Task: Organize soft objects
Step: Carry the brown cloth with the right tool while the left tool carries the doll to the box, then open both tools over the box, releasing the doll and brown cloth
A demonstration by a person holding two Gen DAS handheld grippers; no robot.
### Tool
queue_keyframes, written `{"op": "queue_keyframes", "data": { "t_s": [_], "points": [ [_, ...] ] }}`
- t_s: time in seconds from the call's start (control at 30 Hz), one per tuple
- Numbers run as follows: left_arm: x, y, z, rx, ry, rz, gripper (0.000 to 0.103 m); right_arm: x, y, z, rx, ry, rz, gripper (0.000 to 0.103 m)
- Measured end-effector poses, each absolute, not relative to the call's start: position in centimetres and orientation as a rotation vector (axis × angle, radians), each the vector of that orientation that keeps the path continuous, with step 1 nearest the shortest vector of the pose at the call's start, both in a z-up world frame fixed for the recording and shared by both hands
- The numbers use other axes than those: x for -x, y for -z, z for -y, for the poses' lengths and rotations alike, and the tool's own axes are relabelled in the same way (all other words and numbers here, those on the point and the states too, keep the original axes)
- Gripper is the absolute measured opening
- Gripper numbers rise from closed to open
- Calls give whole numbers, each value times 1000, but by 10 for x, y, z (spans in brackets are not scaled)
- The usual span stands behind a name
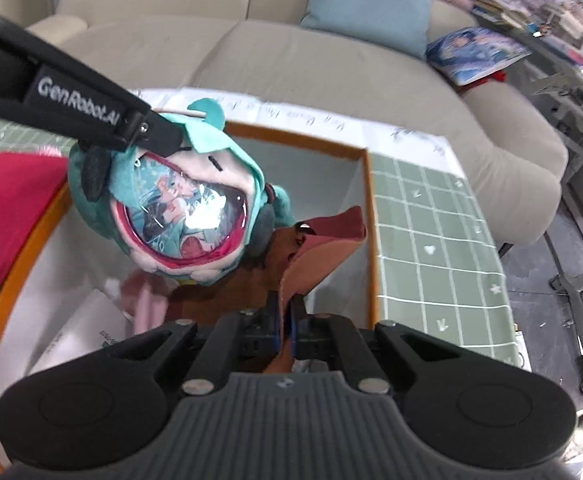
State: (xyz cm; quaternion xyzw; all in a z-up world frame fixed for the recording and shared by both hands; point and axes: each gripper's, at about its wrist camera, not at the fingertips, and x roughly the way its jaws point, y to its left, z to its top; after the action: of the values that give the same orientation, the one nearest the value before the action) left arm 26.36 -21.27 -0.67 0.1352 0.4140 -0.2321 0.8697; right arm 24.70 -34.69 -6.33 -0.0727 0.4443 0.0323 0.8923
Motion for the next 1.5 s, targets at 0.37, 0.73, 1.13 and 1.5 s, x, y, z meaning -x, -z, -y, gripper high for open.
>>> {"op": "queue_keyframes", "data": {
  "t_s": [0.37, 0.73, 1.13, 1.5],
  "points": [
    [-272, 22, 212, -305, 464, -901, 37, -262, 84, 336, 226, -86, -999, 18],
    [-248, -20, 189, -253, 490, -820, 40, -239, 51, 329, 279, -42, -934, 52],
    [-177, -62, 120, -160, 505, -702, 44, -176, -4, 309, 130, 34, -776, 58],
    [-118, -52, 49, -78, 444, -728, 49, -119, -3, 257, 26, -43, -826, 59]
  ]
}}
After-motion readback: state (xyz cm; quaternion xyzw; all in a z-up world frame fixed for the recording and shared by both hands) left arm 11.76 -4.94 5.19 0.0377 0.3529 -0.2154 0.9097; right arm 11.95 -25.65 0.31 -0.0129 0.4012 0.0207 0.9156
